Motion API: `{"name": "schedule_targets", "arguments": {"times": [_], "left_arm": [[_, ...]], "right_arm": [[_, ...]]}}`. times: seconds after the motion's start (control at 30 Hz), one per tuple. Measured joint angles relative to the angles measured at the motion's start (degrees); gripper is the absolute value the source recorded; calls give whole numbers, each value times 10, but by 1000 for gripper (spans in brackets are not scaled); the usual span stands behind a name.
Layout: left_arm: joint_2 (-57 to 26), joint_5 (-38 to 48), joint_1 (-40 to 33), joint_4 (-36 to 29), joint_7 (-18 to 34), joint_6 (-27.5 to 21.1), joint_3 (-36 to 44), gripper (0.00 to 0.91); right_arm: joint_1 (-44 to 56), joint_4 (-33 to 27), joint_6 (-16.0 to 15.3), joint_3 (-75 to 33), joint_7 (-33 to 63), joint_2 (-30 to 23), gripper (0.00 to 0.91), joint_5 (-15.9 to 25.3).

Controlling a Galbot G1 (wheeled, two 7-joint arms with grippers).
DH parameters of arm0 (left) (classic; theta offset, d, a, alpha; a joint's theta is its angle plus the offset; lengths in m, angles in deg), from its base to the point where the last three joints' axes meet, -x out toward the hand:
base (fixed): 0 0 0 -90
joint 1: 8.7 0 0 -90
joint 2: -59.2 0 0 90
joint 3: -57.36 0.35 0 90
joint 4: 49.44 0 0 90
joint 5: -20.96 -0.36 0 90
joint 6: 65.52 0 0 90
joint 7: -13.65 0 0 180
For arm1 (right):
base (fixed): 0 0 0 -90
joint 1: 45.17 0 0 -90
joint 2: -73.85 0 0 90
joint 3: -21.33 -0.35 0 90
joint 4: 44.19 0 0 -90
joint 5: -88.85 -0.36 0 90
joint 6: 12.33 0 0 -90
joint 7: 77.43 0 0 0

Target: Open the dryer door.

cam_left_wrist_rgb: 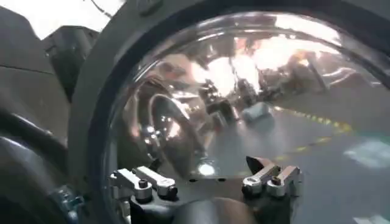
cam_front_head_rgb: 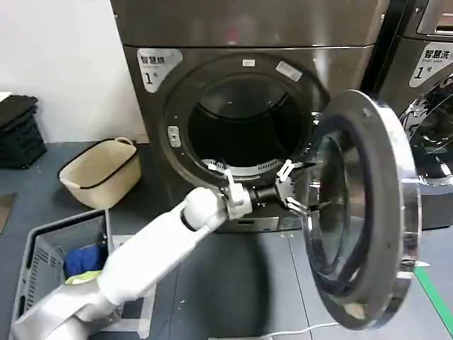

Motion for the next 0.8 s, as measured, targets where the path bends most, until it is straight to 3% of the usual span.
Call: {"name": "schedule_targets", "arguments": {"times": [0.3, 0.5, 0.8], "left_arm": [[67, -39, -12, 62, 33, 22, 11, 907], [103, -74, -15, 93, 54, 27, 14, 907], [149, -151, -14, 130, 90, 22, 18, 907]], "right_arm": [[0, 1, -47, -19, 69, -23, 907, 2], [-2, -4, -72, -36, 103, -31, 907, 27], [0, -4, -90, -52, 112, -45, 907, 28]]}}
